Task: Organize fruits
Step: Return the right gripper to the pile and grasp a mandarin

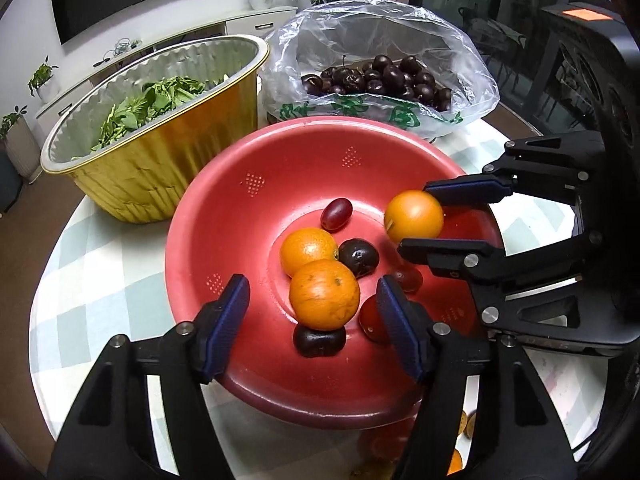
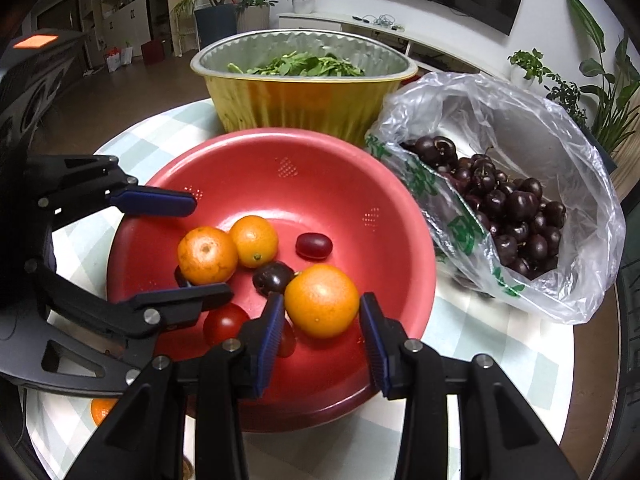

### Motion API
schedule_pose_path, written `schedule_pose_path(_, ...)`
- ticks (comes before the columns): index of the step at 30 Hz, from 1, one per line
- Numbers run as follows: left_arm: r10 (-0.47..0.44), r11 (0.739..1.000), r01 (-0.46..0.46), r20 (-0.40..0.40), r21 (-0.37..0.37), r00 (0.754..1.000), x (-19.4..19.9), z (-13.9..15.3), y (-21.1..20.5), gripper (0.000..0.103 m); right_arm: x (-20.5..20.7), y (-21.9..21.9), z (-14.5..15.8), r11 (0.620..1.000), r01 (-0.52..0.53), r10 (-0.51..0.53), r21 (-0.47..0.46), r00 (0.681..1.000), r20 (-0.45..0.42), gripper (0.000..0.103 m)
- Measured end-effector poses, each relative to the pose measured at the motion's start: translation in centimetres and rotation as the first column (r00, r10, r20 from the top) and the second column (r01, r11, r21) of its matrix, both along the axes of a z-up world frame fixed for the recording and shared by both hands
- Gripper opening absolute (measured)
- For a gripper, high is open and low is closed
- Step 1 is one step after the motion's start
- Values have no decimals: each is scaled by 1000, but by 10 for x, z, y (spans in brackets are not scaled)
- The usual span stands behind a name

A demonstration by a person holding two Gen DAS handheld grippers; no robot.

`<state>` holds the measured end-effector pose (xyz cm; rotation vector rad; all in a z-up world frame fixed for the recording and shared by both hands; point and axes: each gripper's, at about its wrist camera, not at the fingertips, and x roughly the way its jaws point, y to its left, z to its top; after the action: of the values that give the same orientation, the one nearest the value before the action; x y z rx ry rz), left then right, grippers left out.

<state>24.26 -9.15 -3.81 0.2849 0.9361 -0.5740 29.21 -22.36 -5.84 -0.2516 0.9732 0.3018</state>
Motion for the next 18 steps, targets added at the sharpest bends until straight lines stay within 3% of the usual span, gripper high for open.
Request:
schedule_pose_path(10,36,998,-33,47,-60,998,-24,24,24,81,-14,-6,12,999,13,-14,33,999,36,55)
schedule_pose_path(18,66,990,-59,52,-125,996,-74,33,60,92,-86,-23,28,982,39,-54,183,996,77,65)
